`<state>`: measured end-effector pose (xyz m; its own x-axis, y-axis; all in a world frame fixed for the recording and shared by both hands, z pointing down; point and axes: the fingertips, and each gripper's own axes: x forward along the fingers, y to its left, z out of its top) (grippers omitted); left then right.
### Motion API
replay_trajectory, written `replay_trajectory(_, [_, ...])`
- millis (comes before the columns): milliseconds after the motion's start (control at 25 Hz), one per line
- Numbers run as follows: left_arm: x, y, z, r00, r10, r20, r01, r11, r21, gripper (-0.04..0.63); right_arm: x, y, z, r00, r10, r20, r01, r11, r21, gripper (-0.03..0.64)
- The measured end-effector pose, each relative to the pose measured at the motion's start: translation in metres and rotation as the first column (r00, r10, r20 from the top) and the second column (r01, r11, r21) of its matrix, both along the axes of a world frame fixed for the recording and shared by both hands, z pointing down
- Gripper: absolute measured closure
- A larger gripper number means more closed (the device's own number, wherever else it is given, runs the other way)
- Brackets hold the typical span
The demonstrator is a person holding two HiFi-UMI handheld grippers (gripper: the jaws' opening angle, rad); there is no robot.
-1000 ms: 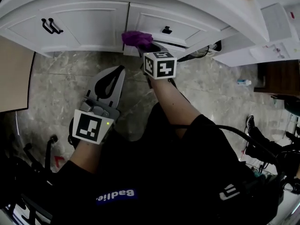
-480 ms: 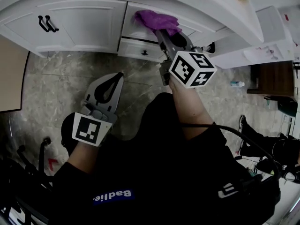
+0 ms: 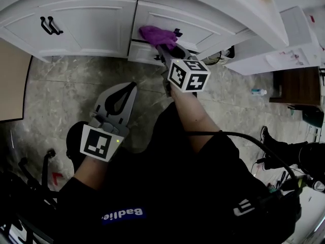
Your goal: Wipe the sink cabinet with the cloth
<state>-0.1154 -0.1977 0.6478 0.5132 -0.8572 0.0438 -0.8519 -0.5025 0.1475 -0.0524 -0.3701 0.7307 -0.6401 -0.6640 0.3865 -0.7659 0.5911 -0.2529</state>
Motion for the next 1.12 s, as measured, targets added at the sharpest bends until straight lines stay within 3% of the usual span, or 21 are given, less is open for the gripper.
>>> replay_trajectory(280, [0.005,0.004,0.0,1.0,0.015,-0.003,-0.015,1.0,0.006,0.591,0.009,0.01,0.04,1.0,-0.005,-0.027,0.002,0.996,-0.091,0.531])
replay_trajectory(520, [0.01,0.005,-0.006,0.999,0.033,-0.011,-0.033,0.999,0.006,0.591,-0.011,0.032,-0.04,0.991,-0.131,0.022,0.13,0.99,0.063,0.531])
replay_trajectory(680, [0.015,0.006,-0.013,0.999,0.046,-0.009,-0.046,0.999,0.02,0.591,-0.01,0.034,-0.101,0.984,-0.168,0.059,0.154,0.971,0.184,0.531])
replay_trajectory(840, [0.017,0.007,-0.013,0.999,0.05,-0.002,-0.05,0.999,0.017,0.591,0.025,0.014,-0.127,0.994,-0.088,0.071,0.068,0.966,0.249,0.531])
replay_trajectory(960, [0.018,0.007,-0.011,0.999,0.053,0.0,-0.053,0.999,0.01,0.591,0.047,-0.004,-0.115,0.998,-0.023,0.067,0.007,0.974,0.227,0.531])
replay_trajectory(1120, [0.023,0.006,-0.003,0.998,0.062,0.012,-0.062,0.998,-0.005,0.591,0.055,-0.008,-0.075,1.0,-0.003,0.013,0.001,0.983,0.183,0.531])
